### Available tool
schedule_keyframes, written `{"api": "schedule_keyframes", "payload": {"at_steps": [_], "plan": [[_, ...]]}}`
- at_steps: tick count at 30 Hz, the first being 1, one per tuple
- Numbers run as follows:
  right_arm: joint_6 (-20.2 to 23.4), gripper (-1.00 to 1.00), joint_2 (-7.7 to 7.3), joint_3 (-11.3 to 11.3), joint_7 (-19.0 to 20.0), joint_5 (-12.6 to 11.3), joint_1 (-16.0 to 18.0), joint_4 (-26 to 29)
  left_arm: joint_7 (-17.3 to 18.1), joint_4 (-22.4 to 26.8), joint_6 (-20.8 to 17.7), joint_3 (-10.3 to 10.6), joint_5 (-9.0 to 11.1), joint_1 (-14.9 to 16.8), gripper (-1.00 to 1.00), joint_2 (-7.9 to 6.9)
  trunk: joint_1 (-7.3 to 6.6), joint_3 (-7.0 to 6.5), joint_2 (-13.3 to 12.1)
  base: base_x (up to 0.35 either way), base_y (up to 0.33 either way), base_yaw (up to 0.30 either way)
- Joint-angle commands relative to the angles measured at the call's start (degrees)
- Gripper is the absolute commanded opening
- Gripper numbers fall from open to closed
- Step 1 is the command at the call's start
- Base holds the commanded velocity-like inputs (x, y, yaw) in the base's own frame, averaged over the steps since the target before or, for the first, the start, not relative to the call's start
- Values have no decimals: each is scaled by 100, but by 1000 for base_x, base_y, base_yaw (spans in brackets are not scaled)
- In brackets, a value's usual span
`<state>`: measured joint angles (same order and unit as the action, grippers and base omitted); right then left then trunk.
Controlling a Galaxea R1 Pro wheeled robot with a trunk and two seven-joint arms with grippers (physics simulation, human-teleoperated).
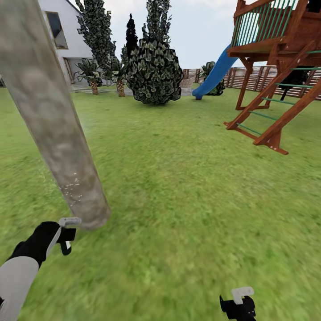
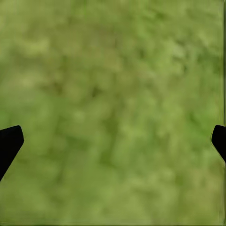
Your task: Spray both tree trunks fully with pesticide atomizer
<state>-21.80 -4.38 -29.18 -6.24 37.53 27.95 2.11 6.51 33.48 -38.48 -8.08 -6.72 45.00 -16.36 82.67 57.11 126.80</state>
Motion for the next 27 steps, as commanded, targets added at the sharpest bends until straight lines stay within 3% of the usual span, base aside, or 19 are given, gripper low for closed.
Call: {"api": "schedule_keyframes", "payload": {"at_steps": [1, 3, 4, 7, 12, 21, 27], "plan": [[0, 100, -1, 0, 0, -4, 0, 0, 0, 0, 22, 0, -4, 0, -100, 1, 0, 0, 0, 197, -204, 0], [0, 100, 5, 0, 0, -5, 0, 0, 4, -6, 37, -22, -4, 0, -100, -17, 0, 0, 0, 183, -220, 0], [0, 100, 7, 0, 0, -5, 0, 0, 9, -3, 44, -260, 1, 0, -100, -16, 0, 0, 0, 114, -254, 0], [0, 100, 8, 0, 0, -8, 0, 0, 17, 13, 50, -438, 4, 0, -100, -8, 0, 0, 0, 36, -269, 0], [0, 100, 23, 2, 0, 0, 0, 0, 5, -7, 68, -457, 15, 0, -100, 69, 0, 0, 0, 3, -277, 44], [0, 100, 34, 6, 0, 0, 0, 0, -1, -8, 69, -457, 19, 0, -100, 158, 0, 0, 0, 83, -265, 250], [0, 100, 34, 3, 1, 0, 0, 0, -1, 0, 69, -458, 13, 0, -100, 177, 0, 0, 0, 86, -254, 25]]}}
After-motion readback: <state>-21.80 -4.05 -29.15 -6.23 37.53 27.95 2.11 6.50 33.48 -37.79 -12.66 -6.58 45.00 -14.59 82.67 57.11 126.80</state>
